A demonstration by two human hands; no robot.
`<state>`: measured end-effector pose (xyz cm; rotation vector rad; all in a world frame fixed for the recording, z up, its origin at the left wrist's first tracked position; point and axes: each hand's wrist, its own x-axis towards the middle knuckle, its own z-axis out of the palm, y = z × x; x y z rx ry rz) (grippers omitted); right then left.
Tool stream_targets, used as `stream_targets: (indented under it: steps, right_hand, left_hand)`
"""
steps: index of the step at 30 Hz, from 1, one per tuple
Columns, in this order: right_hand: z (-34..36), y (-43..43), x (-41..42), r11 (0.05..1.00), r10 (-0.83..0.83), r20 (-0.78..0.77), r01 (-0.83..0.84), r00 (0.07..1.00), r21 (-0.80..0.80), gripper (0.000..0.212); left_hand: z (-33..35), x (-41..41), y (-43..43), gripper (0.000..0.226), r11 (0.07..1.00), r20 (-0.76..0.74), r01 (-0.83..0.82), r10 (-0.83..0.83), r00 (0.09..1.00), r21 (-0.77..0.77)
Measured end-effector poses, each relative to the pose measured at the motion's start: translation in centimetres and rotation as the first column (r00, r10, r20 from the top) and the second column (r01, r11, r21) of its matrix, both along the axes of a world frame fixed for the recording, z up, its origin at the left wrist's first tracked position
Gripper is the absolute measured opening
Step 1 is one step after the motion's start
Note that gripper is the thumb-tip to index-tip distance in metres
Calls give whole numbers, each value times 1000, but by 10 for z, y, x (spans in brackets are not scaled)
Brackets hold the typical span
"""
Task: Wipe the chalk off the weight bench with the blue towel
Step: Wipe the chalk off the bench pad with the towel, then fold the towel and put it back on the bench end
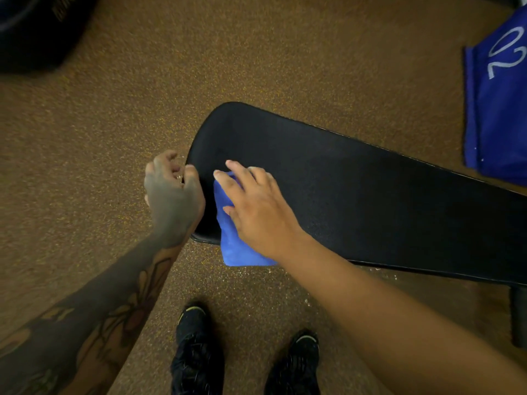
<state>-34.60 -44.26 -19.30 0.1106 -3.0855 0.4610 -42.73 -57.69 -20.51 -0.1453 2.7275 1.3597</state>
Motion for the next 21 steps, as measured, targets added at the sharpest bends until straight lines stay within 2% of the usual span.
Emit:
stream_targets:
  steps: [4, 6, 8, 11, 14, 17, 21]
  right_hand:
    - [10, 2, -21, 993, -111, 154, 104, 982, 50, 74]
    - [16, 6, -34, 992, -117, 248, 102, 962, 73, 63]
    - [24, 10, -44, 996, -76, 302, 57, 950, 71, 44]
    - [30, 13, -53, 1000, 24, 316, -21, 948, -10, 27]
    - [33, 14, -56, 996, 70, 289, -50, 955, -77, 30]
    - [33, 14, -59, 982, 54, 252, -5, 966, -191, 31]
    - [31, 14, -61, 959, 10, 226, 55, 974, -279, 33]
  left_hand:
    - [18, 36, 3, 30, 990, -14, 129, -130, 991, -51]
    - [22, 50, 4, 25, 977, -17, 192, -195, 981, -93]
    - [23, 60, 2, 24, 972, -23, 195, -200, 980, -134]
    - [24, 66, -2, 28, 964, 11, 173, -175, 985, -203]
    - [23, 69, -4, 42, 934, 49, 186, -180, 982, -306]
    - [21, 71, -5, 56, 891, 103, 231, -207, 973, -390]
    - [19, 69, -7, 43, 888, 151, 232, -186, 971, -397]
